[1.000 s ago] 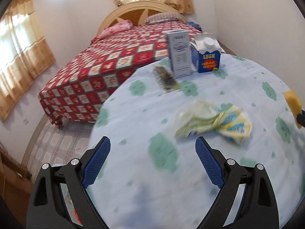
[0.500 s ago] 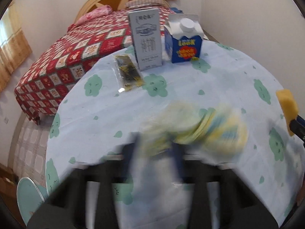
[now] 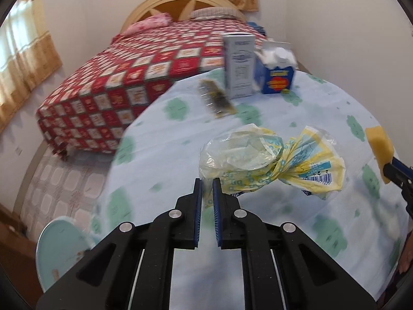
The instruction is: Collect trash
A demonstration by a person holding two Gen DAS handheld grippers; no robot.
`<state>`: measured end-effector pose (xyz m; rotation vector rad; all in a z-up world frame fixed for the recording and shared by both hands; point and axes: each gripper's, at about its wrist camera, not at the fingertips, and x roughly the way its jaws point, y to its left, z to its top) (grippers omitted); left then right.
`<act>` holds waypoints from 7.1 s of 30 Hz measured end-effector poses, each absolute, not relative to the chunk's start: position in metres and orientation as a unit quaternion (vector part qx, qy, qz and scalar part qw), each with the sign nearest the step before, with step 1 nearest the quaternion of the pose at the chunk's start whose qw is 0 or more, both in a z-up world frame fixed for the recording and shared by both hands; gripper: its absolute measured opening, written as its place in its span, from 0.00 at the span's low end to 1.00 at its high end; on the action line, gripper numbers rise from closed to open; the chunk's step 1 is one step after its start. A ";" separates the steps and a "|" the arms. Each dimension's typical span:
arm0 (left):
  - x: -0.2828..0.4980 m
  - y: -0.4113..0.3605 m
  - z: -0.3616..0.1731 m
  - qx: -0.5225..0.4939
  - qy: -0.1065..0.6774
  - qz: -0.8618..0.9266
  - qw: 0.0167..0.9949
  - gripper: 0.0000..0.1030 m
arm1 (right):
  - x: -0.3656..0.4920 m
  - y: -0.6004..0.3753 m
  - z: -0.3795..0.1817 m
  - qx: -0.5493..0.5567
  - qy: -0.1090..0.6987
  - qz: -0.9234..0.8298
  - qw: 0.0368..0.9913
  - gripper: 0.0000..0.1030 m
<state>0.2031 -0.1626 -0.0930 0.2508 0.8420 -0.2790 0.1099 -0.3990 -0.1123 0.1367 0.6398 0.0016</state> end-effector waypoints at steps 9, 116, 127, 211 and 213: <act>0.168 -0.086 -0.087 0.100 0.397 -0.084 0.908 0.09 | 0.123 -0.351 -0.115 0.045 0.322 0.025 0.945 0.20; 0.091 0.162 -0.083 0.036 0.373 0.140 0.917 0.09 | 0.143 -0.072 -0.095 -0.137 0.294 0.224 0.919 0.21; 0.093 0.167 -0.083 0.031 0.372 0.145 0.916 0.09 | 0.144 -0.061 -0.093 -0.146 0.291 0.233 0.916 0.21; 0.016 0.094 0.004 0.034 0.243 0.062 0.967 0.94 | 0.033 -0.145 -0.020 -0.074 0.160 0.147 0.973 0.74; 0.015 0.095 0.005 0.034 0.242 0.064 0.968 0.94 | 0.033 -0.145 -0.020 -0.072 0.161 0.147 0.973 0.74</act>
